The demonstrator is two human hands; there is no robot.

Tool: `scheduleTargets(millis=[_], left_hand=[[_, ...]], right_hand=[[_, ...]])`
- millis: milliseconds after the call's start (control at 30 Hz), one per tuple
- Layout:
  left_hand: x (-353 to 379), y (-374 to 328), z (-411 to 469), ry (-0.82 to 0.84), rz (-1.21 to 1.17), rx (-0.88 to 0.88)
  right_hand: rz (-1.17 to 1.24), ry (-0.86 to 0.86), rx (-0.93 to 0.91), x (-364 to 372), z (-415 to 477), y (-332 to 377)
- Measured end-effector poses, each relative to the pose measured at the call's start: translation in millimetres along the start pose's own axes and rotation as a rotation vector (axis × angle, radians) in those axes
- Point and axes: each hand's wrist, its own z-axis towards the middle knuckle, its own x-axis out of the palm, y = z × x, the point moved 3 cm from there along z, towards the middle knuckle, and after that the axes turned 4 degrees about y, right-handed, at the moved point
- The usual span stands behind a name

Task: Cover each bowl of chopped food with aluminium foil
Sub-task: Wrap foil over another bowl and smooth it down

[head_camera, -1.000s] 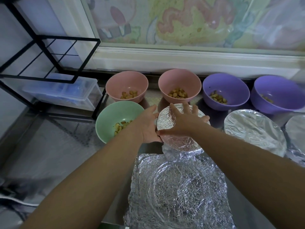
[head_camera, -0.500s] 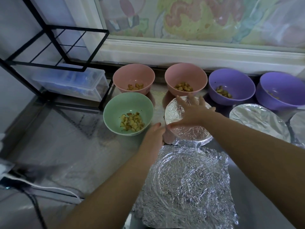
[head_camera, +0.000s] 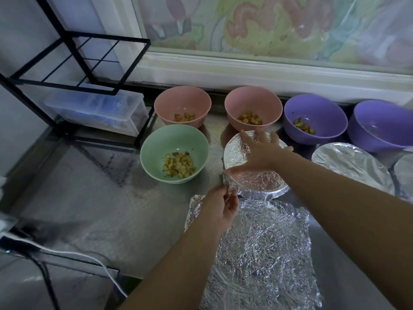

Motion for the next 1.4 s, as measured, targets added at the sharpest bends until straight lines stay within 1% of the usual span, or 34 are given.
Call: scheduleTargets(millis=[133, 267, 333, 433, 600, 667, 733, 767, 900, 1000, 1100, 1233, 1400], left_hand=[[7.2, -0.6, 3.2, 0.044, 0.026, 0.087], [4.8, -9.3, 0.4, 0.121, 0.176, 0.097], [3.0, -14.3, 0.3, 0.173, 0.370, 0.131], [2.1, -21.1, -0.9, 0.245, 0.715, 0.236], [-0.3, -38.9, 0.8, 0.212, 1.199, 0.461], [3.9, -47.7, 2.1, 0.203, 1.334, 0.490], [8.2, -54.4, 4.5, 0.195, 1.386, 0.454], [9.3, -57.2, 5.9, 0.183, 1.366, 0.417], [9.2, -56.9, 8.2, 0.148, 1.088, 0.295], [2.5, -47.0, 8.0, 0.079, 0.992, 0.239], [2.5, -34.0, 3.0, 0.021, 0.688, 0.159], [14.7, -16.5, -3.1, -0.051, 0.297, 0.101], [25.6, -10.9, -14.7, -0.031, 0.067, 0.096]], right_hand=[[-0.005, -0.002, -0.001, -0.2, -1.4, 0.2], [-0.001, -0.005, -0.003, 0.2, -2.0, 0.6], [-0.004, -0.002, 0.000, 0.2, -2.1, 0.9], [-0.013, -0.004, -0.001, 0.1, -2.2, 1.6], [-0.017, 0.002, -0.001, 0.2, -2.2, 1.6], [-0.016, 0.006, -0.005, 0.3, -2.0, 1.8], [-0.017, 0.008, -0.009, 0.7, -1.3, 1.6], [-0.016, 0.006, -0.011, 0.9, -1.1, 1.6], [-0.016, -0.001, -0.011, 1.5, -1.0, 1.6], [-0.018, -0.003, -0.010, 1.6, -1.1, 1.7], [-0.020, -0.002, -0.012, 2.1, -0.2, 2.0], [-0.022, -0.007, -0.009, 2.0, -1.3, 2.3], [-0.022, -0.002, -0.006, 2.1, -1.6, 2.5]])
